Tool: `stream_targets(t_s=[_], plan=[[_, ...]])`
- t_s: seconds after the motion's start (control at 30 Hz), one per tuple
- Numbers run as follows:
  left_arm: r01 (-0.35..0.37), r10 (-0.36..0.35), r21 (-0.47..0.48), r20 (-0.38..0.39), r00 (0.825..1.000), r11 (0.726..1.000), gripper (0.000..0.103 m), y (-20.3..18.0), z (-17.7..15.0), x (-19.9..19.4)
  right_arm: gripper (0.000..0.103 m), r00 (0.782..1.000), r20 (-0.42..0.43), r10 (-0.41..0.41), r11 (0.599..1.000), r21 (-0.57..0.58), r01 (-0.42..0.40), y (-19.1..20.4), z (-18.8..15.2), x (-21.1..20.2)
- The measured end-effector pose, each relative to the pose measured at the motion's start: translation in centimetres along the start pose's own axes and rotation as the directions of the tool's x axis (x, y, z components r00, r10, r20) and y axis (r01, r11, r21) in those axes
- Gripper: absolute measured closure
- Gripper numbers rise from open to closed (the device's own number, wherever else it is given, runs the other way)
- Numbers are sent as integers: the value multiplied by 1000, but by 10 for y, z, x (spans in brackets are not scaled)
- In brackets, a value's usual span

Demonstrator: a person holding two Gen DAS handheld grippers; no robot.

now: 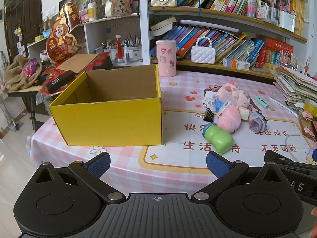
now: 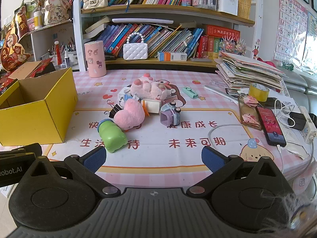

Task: Organize objects
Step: 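Move both tools toward the toys beside the yellow box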

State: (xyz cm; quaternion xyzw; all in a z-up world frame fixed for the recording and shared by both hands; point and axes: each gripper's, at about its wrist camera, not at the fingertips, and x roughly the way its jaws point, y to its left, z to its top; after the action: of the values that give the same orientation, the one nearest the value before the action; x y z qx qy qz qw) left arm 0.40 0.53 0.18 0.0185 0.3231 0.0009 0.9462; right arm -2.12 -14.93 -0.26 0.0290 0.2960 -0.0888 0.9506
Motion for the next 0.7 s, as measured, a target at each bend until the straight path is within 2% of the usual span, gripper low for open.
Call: stream_targets(t_s=[0.7], plan=[[26,-26,-21,-24,999,999,0,3,-3,8,0,999,-31,11,1000,-10,-11,0,-2,13]])
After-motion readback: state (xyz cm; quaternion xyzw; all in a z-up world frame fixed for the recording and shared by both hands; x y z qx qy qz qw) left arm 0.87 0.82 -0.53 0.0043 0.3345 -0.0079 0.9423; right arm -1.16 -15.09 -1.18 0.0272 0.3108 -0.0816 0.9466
